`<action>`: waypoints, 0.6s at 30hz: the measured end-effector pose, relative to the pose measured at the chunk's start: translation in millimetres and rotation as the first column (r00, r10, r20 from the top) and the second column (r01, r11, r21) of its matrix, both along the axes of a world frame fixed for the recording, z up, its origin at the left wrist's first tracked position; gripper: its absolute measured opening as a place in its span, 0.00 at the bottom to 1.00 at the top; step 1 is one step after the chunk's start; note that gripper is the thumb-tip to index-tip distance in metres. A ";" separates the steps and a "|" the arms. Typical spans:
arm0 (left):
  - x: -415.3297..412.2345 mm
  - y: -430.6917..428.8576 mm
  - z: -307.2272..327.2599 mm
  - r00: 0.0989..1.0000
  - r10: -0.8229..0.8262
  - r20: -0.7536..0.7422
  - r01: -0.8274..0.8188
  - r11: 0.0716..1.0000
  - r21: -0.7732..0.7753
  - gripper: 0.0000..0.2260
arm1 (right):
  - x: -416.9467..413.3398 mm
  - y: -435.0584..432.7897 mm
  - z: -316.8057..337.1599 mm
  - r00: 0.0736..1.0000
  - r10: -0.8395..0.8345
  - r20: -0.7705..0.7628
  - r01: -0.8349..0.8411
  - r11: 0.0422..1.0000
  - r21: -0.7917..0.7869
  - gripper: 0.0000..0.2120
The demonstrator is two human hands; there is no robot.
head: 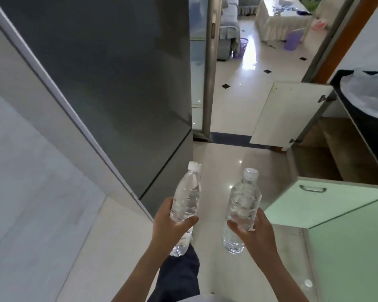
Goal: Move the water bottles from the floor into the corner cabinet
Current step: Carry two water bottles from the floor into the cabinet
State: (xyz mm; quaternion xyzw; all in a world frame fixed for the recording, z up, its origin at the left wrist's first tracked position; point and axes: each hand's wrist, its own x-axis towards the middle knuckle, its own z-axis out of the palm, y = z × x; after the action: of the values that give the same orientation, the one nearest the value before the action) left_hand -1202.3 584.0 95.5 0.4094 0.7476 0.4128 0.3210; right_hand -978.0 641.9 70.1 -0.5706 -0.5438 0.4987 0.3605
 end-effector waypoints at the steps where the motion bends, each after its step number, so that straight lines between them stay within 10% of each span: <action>1: -9.7 26.5 -5.0 1.000 -0.021 0.000 0.021 1.000 -0.015 0.22 | -8.7 21.4 -2.2 1.000 -0.028 -0.002 0.028 1.000 -0.003 0.24; 18: 6.9 443.5 2.6 0.881 -0.441 0.173 0.454 0.890 -0.040 0.18 | -2.7 311.6 6.5 0.841 -0.537 -0.064 0.533 0.843 -0.072 0.21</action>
State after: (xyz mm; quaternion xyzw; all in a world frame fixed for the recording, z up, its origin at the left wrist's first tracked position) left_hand -1195.3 1027.5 98.2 0.5235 0.6206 0.3288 0.4823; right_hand -980.7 953.5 76.6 -0.6879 -0.3348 0.4151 0.4924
